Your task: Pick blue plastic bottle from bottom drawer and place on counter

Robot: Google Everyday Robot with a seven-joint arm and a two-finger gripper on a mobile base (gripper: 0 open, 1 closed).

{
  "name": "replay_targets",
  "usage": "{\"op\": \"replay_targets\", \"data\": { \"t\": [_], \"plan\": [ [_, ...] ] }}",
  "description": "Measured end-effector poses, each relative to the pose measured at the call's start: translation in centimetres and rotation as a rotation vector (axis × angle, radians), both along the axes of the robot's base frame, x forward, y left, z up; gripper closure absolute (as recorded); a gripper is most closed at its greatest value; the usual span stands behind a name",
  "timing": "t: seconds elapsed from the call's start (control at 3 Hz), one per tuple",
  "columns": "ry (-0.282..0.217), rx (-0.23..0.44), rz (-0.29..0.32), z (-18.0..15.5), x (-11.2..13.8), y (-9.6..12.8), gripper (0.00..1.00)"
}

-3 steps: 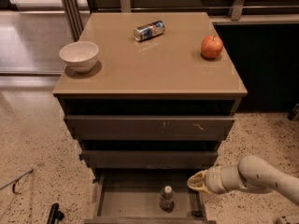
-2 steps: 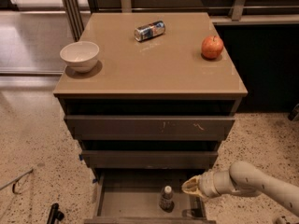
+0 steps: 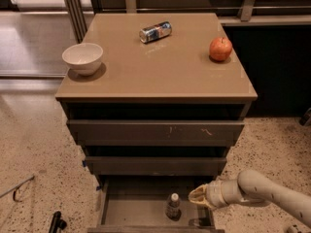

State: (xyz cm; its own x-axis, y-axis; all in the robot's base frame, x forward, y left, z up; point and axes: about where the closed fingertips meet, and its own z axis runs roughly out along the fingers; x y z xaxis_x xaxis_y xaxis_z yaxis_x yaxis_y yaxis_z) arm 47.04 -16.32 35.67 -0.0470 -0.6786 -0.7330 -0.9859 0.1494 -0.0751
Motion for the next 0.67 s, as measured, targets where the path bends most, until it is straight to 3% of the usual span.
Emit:
{"op": "replay_targets", "data": {
  "t": [0.33, 0.67],
  "plan": [
    [0.001, -0.014, -0.006, -0.9, -0.4, -0.1, 0.58],
    [0.010, -0.016, 0.000, -2.3, -0.4, 0.3, 0.49]
  ]
}}
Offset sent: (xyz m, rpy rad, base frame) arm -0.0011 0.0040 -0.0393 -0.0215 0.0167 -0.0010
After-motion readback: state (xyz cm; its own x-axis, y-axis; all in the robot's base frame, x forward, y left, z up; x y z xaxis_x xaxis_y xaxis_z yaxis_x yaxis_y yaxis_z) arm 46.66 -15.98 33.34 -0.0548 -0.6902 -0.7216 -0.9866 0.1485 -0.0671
